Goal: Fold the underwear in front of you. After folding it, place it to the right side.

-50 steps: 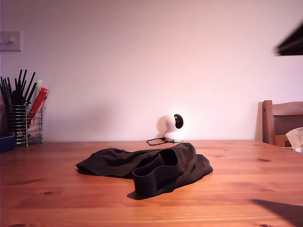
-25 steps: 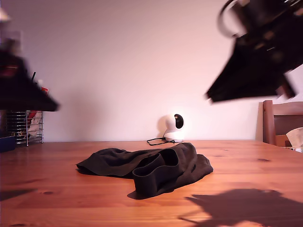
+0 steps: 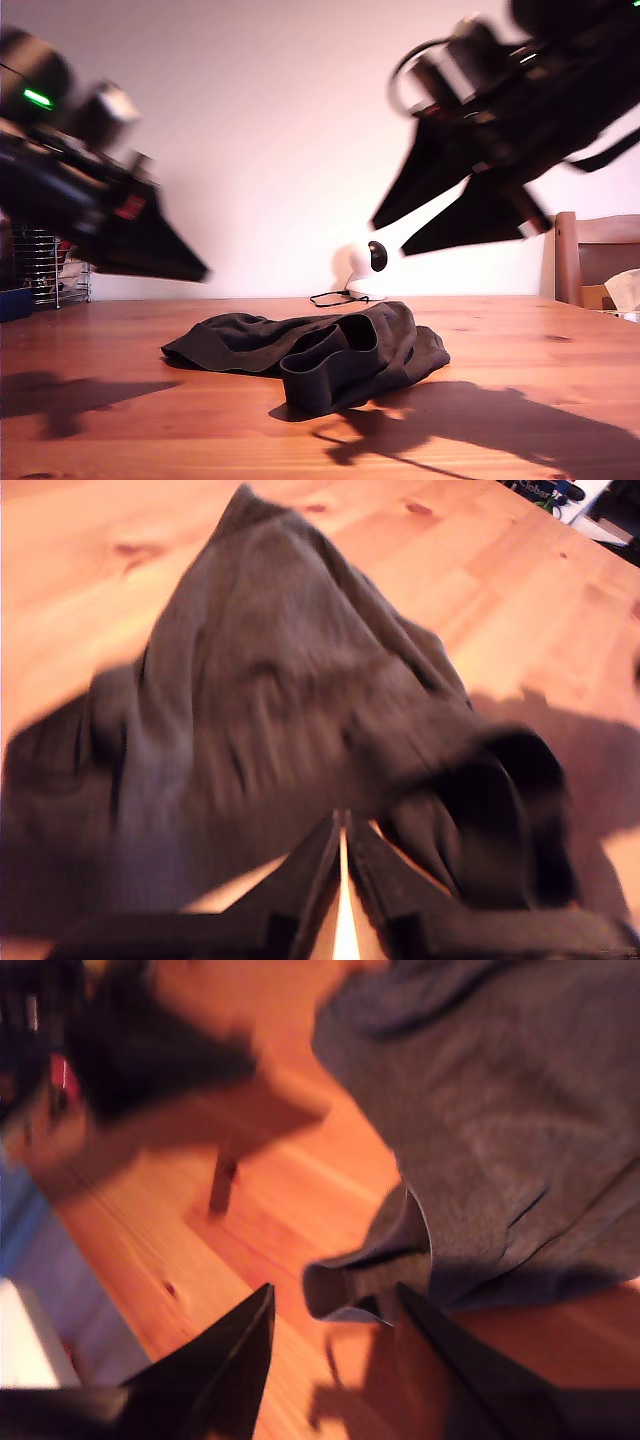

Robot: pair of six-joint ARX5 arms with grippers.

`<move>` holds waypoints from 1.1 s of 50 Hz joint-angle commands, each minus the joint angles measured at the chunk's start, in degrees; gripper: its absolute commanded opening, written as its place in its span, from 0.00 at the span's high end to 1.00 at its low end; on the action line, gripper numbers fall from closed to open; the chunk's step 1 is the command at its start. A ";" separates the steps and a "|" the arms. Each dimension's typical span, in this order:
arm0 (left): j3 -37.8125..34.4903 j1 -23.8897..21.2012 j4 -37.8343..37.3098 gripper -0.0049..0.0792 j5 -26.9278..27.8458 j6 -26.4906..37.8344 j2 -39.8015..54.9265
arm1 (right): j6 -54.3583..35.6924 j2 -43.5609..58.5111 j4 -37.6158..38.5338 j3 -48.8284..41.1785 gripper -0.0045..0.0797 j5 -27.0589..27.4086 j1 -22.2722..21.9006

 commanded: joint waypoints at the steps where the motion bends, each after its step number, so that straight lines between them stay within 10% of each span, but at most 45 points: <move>1: 1.38 -0.35 0.22 0.96 0.33 0.24 2.86 | -1.09 1.73 -0.70 1.11 0.54 1.09 0.61; 55: 12.96 -1.68 -6.97 0.96 -3.61 0.26 18.75 | -3.17 10.86 -3.15 4.13 0.55 4.42 2.36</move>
